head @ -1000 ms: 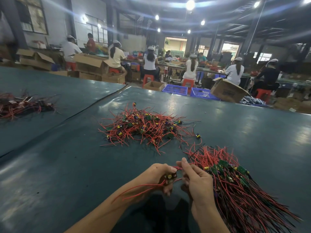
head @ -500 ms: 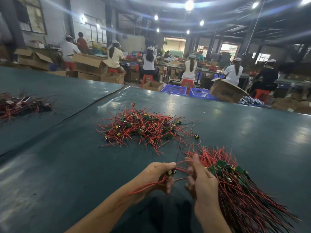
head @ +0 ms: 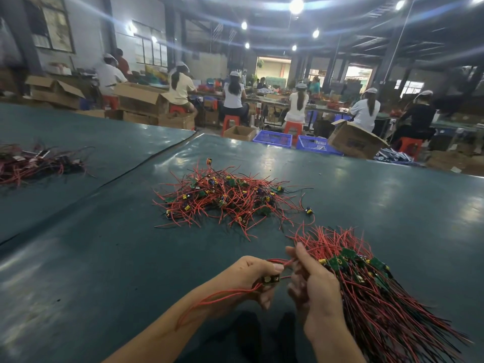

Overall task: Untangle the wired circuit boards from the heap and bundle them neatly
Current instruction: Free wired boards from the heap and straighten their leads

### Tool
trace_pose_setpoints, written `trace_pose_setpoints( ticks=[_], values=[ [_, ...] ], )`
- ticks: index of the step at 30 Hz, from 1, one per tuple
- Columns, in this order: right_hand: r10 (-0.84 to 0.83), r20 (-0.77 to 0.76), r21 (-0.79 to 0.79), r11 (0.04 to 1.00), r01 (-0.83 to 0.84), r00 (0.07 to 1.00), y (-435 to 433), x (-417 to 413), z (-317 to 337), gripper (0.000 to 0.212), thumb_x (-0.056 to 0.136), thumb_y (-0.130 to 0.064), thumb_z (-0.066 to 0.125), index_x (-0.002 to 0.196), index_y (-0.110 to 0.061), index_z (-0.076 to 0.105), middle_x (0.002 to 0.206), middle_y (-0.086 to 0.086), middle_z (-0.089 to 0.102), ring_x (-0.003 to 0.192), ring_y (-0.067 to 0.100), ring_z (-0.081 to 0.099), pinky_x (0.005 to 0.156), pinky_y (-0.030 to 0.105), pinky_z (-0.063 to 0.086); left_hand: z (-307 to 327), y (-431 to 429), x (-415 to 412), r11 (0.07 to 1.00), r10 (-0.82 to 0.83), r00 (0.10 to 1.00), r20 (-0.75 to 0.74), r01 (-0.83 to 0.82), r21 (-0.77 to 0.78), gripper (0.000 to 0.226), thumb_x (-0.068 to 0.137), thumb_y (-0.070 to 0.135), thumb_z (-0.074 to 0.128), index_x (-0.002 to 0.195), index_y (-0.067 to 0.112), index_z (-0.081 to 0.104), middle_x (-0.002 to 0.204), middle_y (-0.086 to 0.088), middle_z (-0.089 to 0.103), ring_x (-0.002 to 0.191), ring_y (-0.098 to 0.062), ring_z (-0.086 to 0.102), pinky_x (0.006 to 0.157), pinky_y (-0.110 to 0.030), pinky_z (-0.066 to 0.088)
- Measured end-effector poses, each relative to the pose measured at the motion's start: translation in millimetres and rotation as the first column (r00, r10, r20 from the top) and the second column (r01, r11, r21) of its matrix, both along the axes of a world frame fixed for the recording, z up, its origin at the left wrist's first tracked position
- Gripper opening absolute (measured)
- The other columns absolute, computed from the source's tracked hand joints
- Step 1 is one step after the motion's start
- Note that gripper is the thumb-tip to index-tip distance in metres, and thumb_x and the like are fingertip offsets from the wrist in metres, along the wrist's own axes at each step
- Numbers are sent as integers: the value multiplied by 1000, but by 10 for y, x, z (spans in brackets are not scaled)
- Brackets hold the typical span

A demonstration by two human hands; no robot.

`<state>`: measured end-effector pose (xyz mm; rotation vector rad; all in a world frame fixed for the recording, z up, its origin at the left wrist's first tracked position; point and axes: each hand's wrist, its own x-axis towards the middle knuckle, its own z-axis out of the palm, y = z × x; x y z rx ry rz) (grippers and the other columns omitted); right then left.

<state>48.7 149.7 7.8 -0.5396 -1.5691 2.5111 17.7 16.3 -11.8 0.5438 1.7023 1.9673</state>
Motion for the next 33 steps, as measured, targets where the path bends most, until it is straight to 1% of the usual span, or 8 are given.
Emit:
trace_pose_setpoints(
  ticks=[6, 9, 15, 18, 22, 25, 29, 33],
  values=[
    [-187, -94, -212, 963, 163, 978, 432, -58, 30, 24, 97, -27, 55, 89, -9, 68, 52, -8, 40, 35, 2, 27, 31, 15, 22, 51, -30, 70, 990, -139, 987, -86, 139, -11, 38, 81, 39, 58, 47, 22, 57, 42, 6, 52, 41, -9, 52, 52, -18, 44],
    [-252, -126, -214, 951, 222, 959, 481, -63, 32, 26, 98, -33, 53, 89, -14, 69, 60, -7, 41, 37, 1, 27, 32, 14, 22, 137, -63, 52, 998, -63, 996, -66, 64, 13, 44, 79, 43, 63, 43, 20, 55, 42, 4, 50, 40, -10, 50, 50, -20, 42],
    [-21, -211, 126, 991, 48, 977, 93, -4, -14, 36, 78, -43, 64, 91, -10, 73, 56, -5, 55, 38, 3, 34, 33, 15, 25, 50, -93, -23, 950, 307, 951, -18, -308, -52, 42, 71, 59, 64, 54, 21, 60, 54, 1, 52, 48, -10, 49, 51, -20, 43],
    [125, -214, 324, 945, -50, 969, -32, 46, -50, 23, 77, -36, 69, 81, -14, 77, 60, -2, 65, 44, 8, 49, 40, 19, 40, 32, -78, -19, 945, 306, 949, -83, -313, -93, 44, 74, 58, 62, 56, 18, 65, 51, 3, 53, 48, -8, 51, 51, -18, 43],
    [244, -241, 463, 880, -110, 939, -96, 98, -53, 15, 83, -20, 72, 72, -26, 79, 69, 4, 74, 57, 11, 64, 53, 18, 51, 34, -90, -1, 947, 298, 941, -158, -312, -72, 75, 75, 62, 60, 81, -13, 63, 51, 2, 53, 48, -11, 50, 50, -18, 41],
    [289, -196, 381, 903, -199, 937, -115, 134, 2, 14, 74, -27, 73, 80, -14, 78, 67, 2, 73, 56, 8, 66, 53, 13, 49, 37, -76, -1, 960, 263, 950, -166, -274, -51, 75, 80, 63, 55, 78, -12, 63, 51, 0, 50, 46, -10, 46, 49, -18, 40],
    [334, -85, 245, 920, -305, 939, -121, 145, -6, 31, 68, -35, 74, 81, -7, 76, 53, -2, 56, 43, 8, 46, 42, 17, 37, 53, -50, 9, 976, 213, 969, -128, -216, -16, 54, 80, 63, 54, 62, 15, 70, 55, -5, 59, 46, -12, 51, 49, -19, 43],
    [275, -62, 124, 956, -266, 959, -109, 112, -14, 31, 65, -31, 76, 75, -2, 73, 76, 25, 64, 65, 33, 58, 58, 30, 46, 78, -99, -4, 969, 246, 967, 59, -245, -20, 54, 76, 67, 56, 53, 18, 59, 52, 1, 52, 45, -9, 48, 49, -17, 43]
  ],
)
